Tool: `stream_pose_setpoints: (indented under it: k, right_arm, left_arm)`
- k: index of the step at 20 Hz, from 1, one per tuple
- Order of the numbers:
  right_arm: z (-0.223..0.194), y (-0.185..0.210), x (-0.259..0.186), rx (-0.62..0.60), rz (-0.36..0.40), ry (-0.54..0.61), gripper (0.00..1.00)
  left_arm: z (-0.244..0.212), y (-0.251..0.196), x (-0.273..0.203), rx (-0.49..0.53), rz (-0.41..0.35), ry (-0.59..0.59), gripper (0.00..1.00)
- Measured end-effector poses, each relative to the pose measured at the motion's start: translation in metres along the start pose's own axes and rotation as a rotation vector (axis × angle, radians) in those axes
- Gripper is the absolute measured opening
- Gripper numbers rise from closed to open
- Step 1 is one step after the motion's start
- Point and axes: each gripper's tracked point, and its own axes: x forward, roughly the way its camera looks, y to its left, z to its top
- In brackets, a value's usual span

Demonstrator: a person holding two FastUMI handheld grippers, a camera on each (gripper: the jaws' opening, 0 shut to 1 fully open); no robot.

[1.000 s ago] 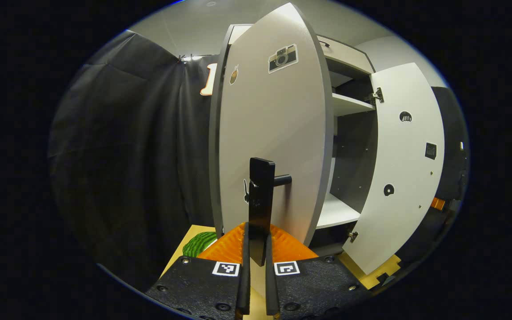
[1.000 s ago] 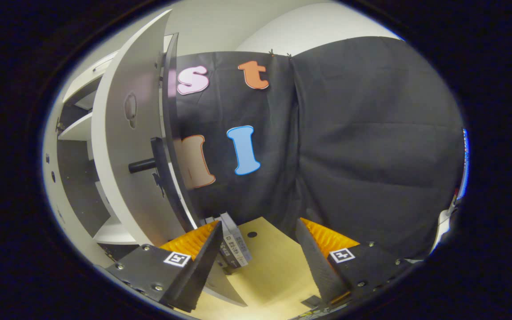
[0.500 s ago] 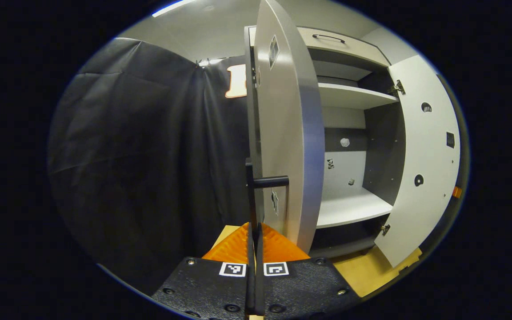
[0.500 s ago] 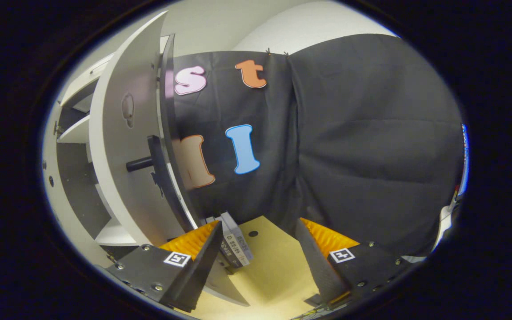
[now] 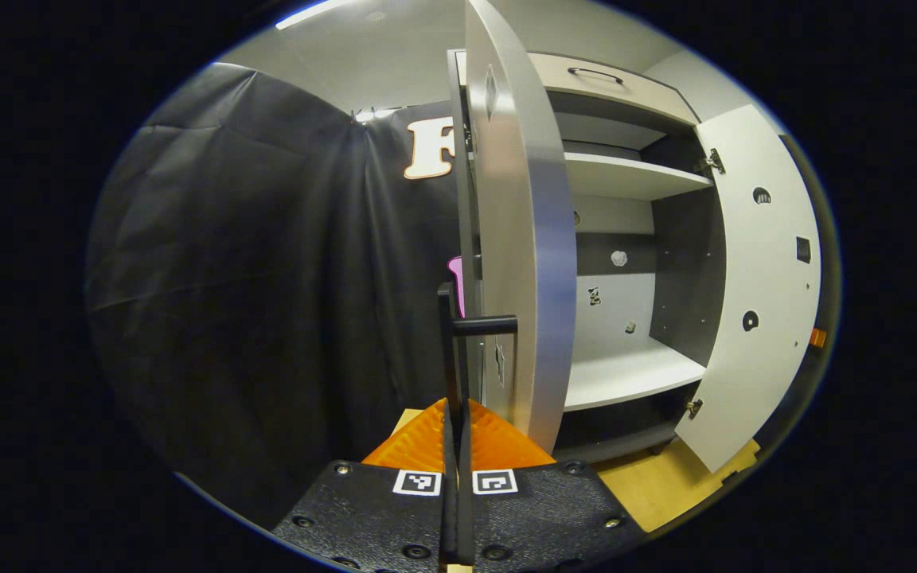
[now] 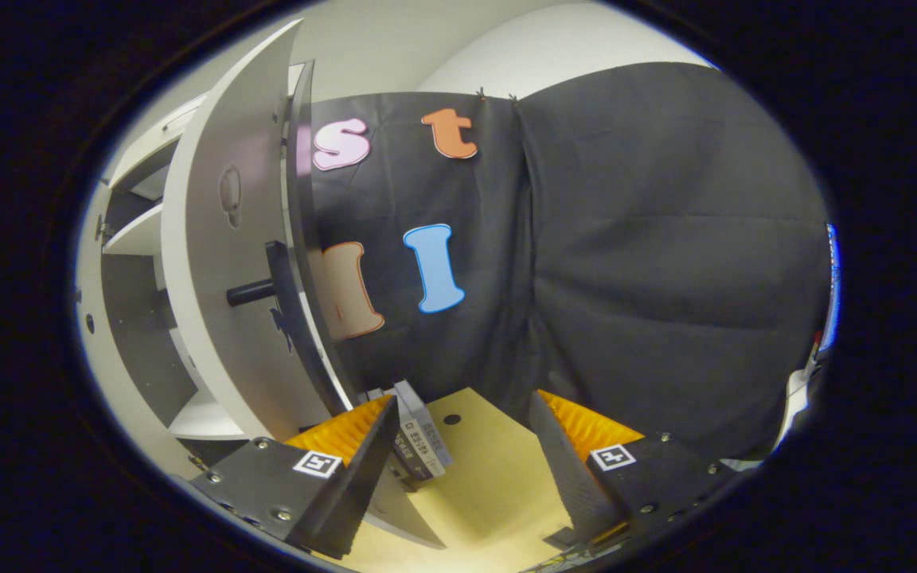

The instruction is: Open the right door of the double-door shoe cabinet with the right hand, and open the left door with the left hand.

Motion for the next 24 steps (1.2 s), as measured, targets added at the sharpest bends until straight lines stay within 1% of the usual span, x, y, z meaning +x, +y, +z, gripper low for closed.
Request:
stream_pose_setpoints:
  k: [7, 8, 9, 12, 14, 19, 21, 22, 23, 24]
  right_arm:
    - [-0.003, 0.001, 0.002, -0.001, -0.001, 0.003, 0.98]
    - [-0.002, 0.001, 0.001, -0.001, 0.000, 0.003, 0.98]
    - [-0.002, 0.002, 0.001, -0.001, 0.002, 0.003, 0.98]
    - [-0.002, 0.004, 0.001, -0.003, 0.009, 0.002, 0.98]
    - [-0.003, 0.004, 0.000, -0.009, 0.011, 0.003, 0.98]
    - [-0.004, 0.003, -0.003, -0.026, 0.014, 0.001, 0.98]
    - [-0.005, 0.002, -0.005, -0.027, 0.014, -0.001, 0.98]
    - [-0.005, 0.002, -0.006, -0.026, 0.015, -0.001, 0.98]
    - [-0.006, 0.003, -0.007, -0.027, 0.017, 0.001, 0.98]
    - [-0.007, 0.003, -0.008, -0.029, 0.018, 0.003, 0.98]
  left_arm:
    - [0.000, 0.009, 0.002, -0.014, -0.036, -0.011, 0.00]
    - [-0.001, 0.012, 0.003, -0.020, -0.040, -0.014, 0.02]
    - [0.000, 0.012, 0.003, -0.032, -0.046, -0.015, 0.01]
    - [-0.002, 0.016, 0.003, -0.060, -0.048, -0.020, 0.04]
    - [-0.003, 0.021, 0.002, -0.053, -0.035, -0.021, 0.10]
    - [-0.006, 0.036, -0.001, -0.076, 0.008, -0.016, 0.58]
    - [-0.006, 0.042, -0.007, -0.073, 0.034, -0.017, 0.74]
    - [-0.006, 0.045, -0.010, -0.076, 0.050, -0.023, 0.72]
    - [-0.006, 0.046, -0.013, -0.078, 0.056, -0.022, 0.80]
    - [-0.009, 0.043, -0.019, -0.078, 0.050, -0.020, 0.81]
